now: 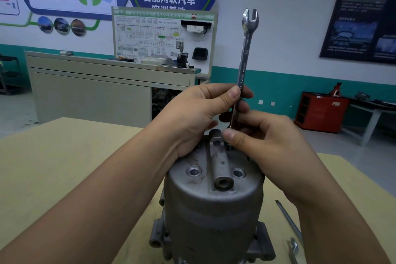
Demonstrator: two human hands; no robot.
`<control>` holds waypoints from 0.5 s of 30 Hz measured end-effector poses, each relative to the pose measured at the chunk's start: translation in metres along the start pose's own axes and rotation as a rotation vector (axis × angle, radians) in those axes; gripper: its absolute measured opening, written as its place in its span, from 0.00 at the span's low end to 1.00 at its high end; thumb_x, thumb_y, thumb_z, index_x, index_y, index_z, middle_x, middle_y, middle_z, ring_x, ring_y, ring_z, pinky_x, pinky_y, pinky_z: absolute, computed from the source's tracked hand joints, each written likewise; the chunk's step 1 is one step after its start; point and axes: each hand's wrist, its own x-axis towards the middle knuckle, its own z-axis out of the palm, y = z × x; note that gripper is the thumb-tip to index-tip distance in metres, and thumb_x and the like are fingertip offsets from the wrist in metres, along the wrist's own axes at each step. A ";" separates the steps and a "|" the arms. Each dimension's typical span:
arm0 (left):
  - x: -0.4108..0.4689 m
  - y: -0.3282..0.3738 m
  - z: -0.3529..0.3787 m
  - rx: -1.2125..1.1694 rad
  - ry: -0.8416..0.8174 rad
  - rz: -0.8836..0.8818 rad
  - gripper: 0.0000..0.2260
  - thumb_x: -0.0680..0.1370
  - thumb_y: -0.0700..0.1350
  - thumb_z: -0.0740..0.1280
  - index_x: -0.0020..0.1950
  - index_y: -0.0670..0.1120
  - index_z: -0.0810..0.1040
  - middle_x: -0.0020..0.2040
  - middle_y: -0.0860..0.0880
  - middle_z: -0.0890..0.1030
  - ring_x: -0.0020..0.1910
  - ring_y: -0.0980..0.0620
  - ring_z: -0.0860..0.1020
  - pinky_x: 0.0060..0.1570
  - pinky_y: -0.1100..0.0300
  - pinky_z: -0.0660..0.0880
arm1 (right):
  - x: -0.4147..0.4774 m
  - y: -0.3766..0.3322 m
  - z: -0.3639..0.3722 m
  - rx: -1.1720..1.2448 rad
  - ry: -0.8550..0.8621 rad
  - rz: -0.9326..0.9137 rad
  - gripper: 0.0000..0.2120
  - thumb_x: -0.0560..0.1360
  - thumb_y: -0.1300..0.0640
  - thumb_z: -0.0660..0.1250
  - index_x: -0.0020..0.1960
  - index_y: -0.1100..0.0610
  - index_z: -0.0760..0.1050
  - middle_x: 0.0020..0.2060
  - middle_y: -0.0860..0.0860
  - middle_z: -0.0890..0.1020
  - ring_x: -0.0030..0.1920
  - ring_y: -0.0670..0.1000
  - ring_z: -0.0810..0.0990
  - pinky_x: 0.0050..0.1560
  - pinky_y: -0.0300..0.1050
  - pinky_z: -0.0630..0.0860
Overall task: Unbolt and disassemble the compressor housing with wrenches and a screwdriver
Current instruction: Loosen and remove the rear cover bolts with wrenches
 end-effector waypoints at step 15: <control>0.002 -0.005 -0.004 -0.121 0.023 -0.034 0.08 0.67 0.48 0.66 0.36 0.47 0.84 0.32 0.52 0.81 0.32 0.55 0.79 0.39 0.57 0.69 | -0.002 -0.007 0.013 -0.439 0.269 -0.101 0.07 0.70 0.47 0.71 0.37 0.46 0.75 0.29 0.42 0.76 0.35 0.41 0.76 0.33 0.32 0.69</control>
